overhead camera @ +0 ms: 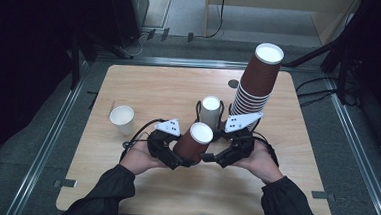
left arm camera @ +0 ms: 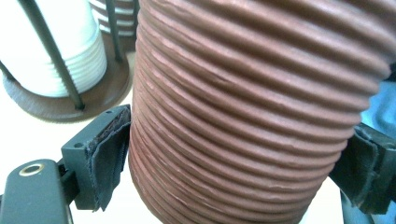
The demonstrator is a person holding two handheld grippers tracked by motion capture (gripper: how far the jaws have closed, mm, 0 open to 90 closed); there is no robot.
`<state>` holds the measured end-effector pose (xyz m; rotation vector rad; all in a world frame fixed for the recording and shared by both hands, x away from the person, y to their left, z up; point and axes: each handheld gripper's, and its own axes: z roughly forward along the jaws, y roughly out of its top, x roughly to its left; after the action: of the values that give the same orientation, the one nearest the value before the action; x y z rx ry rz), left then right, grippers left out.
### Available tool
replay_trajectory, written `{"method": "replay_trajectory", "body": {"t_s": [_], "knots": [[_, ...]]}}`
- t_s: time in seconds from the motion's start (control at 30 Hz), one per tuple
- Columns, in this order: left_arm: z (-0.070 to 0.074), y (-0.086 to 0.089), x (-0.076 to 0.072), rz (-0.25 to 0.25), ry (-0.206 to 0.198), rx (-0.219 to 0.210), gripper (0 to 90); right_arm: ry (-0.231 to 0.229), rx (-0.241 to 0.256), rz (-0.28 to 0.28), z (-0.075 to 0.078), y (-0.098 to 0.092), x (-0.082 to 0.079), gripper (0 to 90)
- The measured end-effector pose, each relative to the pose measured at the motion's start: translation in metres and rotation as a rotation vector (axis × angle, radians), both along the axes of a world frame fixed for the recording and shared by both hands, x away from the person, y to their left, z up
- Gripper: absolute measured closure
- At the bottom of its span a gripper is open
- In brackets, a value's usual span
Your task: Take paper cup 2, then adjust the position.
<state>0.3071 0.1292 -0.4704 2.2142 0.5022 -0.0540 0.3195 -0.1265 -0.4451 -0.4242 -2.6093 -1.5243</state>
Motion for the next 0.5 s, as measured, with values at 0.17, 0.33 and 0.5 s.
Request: {"method": "replay_trajectory", "body": {"t_s": [0.17, 0.33, 0.5], "knots": [[0.006, 0.005, 0.001, 0.014, -0.008, 0.079, 9.6, -0.048, -0.092, 0.006, -0.006, -0.004, -0.005, 13.8], [0.007, 0.003, 0.002, -0.001, -0.019, 0.155, 9.6, -0.027, -0.123, -0.001, -0.011, -0.011, -0.006, 13.8], [0.003, -0.002, 0.008, -0.033, -0.004, 0.217, 9.6, -0.028, -0.137, 0.005, -0.012, -0.013, -0.005, 13.8]]}}
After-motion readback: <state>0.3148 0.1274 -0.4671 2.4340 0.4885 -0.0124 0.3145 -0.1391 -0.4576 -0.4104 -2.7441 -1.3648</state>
